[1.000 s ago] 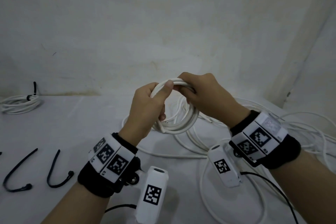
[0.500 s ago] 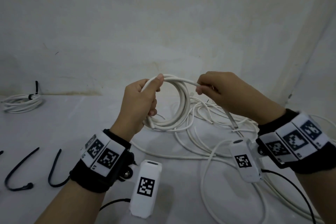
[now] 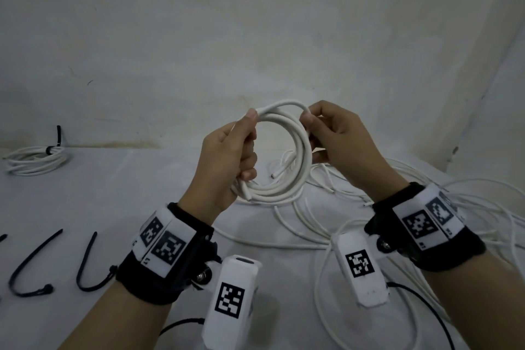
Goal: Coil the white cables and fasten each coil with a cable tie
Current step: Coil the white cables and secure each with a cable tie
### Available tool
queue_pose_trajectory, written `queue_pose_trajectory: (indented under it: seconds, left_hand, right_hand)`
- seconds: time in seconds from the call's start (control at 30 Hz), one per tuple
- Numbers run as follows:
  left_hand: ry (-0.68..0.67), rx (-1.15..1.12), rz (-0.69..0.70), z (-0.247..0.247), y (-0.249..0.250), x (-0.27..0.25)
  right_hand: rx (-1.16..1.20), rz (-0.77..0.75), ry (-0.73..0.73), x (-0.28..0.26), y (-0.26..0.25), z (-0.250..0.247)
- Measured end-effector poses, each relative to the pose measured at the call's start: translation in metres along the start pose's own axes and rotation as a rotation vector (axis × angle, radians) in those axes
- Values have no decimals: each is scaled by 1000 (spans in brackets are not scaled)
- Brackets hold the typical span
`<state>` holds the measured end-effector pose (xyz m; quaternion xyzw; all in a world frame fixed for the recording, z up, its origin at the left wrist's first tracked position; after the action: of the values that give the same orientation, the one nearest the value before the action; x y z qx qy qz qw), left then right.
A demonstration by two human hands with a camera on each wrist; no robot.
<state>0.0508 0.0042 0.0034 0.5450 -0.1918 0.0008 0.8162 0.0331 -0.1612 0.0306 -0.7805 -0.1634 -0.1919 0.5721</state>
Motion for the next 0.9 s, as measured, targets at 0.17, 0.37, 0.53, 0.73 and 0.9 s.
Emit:
queue_pose_trajectory:
  seconds: [0.17, 0.37, 0.53, 0.73, 0.9]
  left_hand:
    - [64, 5, 24, -1, -3, 1]
    - [105, -4, 37, -2, -1, 1]
    - [116, -22, 37, -5, 1, 2]
    - [145, 9, 77, -8, 2, 4]
    - [114, 15, 117, -12, 7, 7]
  right_hand:
    - [-38, -77, -31, -8, 1, 10]
    - [62, -82, -26, -18, -1, 25]
    - [-25, -128, -19, -22, -8, 29]
    - [-480, -227, 114, -10, -1, 36]
    - [-462, -259, 248, -3, -2, 47]
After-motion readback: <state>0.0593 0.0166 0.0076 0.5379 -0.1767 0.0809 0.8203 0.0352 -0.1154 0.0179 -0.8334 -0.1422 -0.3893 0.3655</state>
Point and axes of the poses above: each hand's wrist, its own x-axis towards the middle knuckle, its own z-axis out of the palm, y = z × x, the point moved 1 cm from there along x, towards the middle knuckle, and after that the axes turned 2 degrees about -y, right-handed, at the moved point
